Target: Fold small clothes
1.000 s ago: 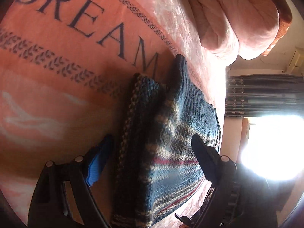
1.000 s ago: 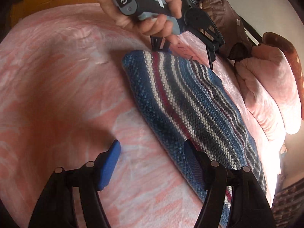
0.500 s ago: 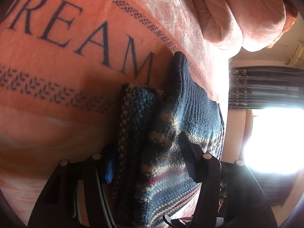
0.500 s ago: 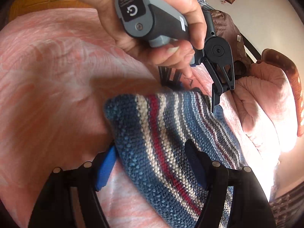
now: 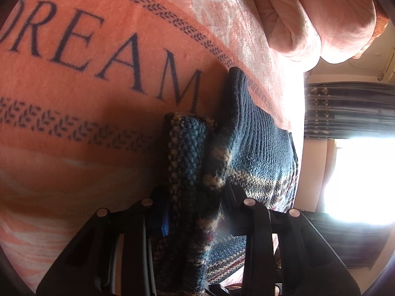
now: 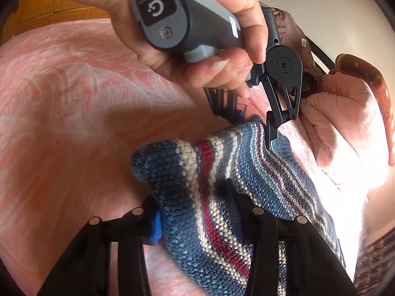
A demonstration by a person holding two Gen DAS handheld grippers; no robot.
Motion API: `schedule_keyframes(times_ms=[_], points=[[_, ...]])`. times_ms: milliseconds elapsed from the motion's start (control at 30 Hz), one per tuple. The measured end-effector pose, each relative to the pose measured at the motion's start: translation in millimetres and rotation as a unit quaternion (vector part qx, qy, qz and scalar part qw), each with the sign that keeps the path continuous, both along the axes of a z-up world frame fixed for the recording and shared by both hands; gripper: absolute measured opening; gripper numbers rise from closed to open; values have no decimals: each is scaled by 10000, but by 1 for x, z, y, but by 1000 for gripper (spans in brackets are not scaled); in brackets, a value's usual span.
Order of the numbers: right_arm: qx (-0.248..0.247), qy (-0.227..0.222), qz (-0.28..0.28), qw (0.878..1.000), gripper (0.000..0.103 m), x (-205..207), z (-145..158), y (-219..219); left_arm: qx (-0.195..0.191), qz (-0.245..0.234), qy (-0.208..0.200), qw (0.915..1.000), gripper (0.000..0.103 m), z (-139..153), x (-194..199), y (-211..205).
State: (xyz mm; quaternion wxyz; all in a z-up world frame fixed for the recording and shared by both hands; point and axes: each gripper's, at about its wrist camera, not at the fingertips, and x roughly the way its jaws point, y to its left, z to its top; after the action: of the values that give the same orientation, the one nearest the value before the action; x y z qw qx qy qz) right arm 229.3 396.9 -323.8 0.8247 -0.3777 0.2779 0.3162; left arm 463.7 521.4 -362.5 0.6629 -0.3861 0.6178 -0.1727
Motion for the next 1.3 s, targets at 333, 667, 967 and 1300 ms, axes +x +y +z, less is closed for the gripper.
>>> schedule_keyframes(times_ms=[333, 667, 967, 1300], points=[[250, 188, -125, 9994, 26, 13, 16, -7, 218, -30, 54, 9997, 23, 14, 8, -7], [475, 189, -233, 9984, 24, 17, 39, -16, 420, -115, -17, 9991, 22, 44, 14, -19], [689, 182, -352, 9968, 20, 17, 58, -25, 586, -176, -89, 9981, 21, 67, 17, -29], [996, 177, -530, 9935, 17, 18, 85, -42, 733, -234, -211, 9968, 21, 99, 18, -42]])
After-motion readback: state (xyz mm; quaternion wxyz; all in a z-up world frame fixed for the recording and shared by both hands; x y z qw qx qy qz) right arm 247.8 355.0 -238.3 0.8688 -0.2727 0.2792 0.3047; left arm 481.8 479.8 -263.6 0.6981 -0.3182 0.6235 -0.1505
